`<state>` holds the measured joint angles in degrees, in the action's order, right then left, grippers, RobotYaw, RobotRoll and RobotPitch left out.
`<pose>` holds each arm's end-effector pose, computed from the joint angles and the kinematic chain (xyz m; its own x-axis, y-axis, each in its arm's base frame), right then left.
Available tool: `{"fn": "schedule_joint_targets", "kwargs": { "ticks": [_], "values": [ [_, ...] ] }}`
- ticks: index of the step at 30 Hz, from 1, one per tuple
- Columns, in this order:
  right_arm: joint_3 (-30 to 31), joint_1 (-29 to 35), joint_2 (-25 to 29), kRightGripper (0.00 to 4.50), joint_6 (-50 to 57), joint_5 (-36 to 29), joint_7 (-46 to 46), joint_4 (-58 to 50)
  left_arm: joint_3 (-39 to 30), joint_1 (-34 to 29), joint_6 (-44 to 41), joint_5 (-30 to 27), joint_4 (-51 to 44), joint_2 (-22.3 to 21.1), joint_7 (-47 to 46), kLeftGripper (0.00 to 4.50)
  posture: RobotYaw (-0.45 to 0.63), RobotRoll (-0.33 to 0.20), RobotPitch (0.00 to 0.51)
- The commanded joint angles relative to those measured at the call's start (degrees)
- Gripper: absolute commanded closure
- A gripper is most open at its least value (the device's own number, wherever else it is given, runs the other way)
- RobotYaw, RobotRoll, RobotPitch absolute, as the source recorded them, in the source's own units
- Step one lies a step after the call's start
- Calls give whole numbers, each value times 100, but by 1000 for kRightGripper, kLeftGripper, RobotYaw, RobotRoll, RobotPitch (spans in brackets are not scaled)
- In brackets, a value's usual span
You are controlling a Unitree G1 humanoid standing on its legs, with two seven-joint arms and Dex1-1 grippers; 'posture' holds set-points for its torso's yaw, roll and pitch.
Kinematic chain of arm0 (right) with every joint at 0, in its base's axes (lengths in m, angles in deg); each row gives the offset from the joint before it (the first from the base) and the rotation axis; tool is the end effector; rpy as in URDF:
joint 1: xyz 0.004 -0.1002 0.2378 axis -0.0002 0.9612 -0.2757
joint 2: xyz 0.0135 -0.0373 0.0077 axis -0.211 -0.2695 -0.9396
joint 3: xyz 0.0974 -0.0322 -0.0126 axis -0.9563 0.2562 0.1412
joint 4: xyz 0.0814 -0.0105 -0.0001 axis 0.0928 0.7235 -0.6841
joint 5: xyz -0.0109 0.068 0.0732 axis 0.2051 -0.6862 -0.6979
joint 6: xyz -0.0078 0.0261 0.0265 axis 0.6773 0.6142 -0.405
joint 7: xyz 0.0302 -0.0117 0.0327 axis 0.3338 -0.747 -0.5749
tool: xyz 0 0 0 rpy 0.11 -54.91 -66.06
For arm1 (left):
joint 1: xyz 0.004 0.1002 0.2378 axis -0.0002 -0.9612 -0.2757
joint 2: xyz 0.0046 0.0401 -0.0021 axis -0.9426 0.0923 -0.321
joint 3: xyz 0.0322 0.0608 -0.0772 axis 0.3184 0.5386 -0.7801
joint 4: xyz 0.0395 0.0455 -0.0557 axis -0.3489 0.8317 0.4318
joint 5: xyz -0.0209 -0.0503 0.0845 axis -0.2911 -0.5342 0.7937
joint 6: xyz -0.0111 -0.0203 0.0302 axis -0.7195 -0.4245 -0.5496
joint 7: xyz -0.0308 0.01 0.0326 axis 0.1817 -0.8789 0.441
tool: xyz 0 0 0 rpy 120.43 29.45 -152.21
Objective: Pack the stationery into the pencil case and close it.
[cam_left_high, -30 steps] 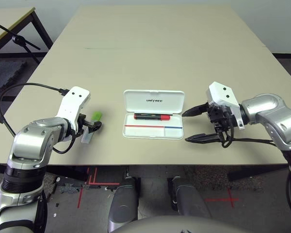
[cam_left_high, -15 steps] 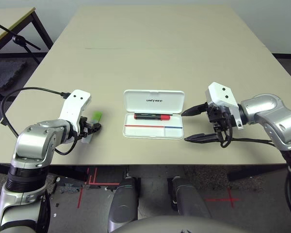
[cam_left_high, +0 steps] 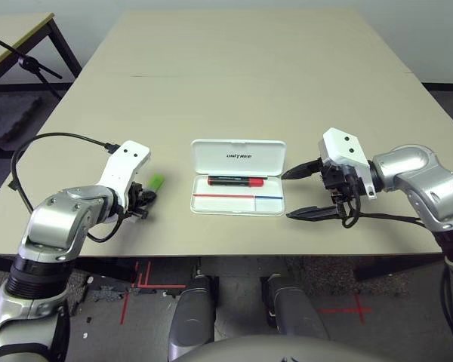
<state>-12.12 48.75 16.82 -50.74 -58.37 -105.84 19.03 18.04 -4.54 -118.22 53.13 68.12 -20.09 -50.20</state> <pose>0.2666 -0.2076 0.1847 0.0742 0.8669 -0.4930 -0.9941 0.0250 -0.1057 0.2180 0.2625 0.1692 0.6370 -0.1729 -0.7512 0.5049 0.8299 0.2372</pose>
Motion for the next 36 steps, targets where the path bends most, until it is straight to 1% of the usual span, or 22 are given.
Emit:
{"fn": "schedule_joint_targets", "kwargs": {
  "ticks": [1,4,8,10,15,17,22,28,33,36],
  "values": [
    [106,-24,-14,0,-6,55,-7,-26,185,-244,1202,2,-121,-576,916,3410,54,0,131],
    [108,-27,-9,0,-3,74,12,-12,161,-345,2059,28,-11,-930,1538,3410,49,0,130],
    [113,-32,5,0,-18,112,43,5,246,-317,2695,36,-82,-1111,2128,3410,46,0,128],
    [113,-40,2,0,-23,127,48,17,353,-253,2828,94,-153,-1142,2296,3410,43,0,127],
    [108,-62,-17,0,-47,180,65,46,752,105,3170,182,-391,-976,2685,3410,43,0,124],
    [118,-70,-16,0,-58,199,70,50,955,315,3108,265,-418,-866,2707,3410,43,0,124],
    [127,-83,-42,0,-40,202,111,26,1421,932,2988,481,-462,-410,2678,3410,35,0,121],
    [151,-44,-51,0,-67,247,151,8,2249,1514,3120,1062,-356,-80,2864,3410,35,0,121],
    [169,-39,-68,0,-51,263,172,-11,2687,2133,3112,1348,-65,494,2964,3410,19,0,119],
    [167,-20,-57,0,-55,269,182,-20,2853,2314,3145,1448,87,710,3042,3410,9,0,120]
  ]
}}
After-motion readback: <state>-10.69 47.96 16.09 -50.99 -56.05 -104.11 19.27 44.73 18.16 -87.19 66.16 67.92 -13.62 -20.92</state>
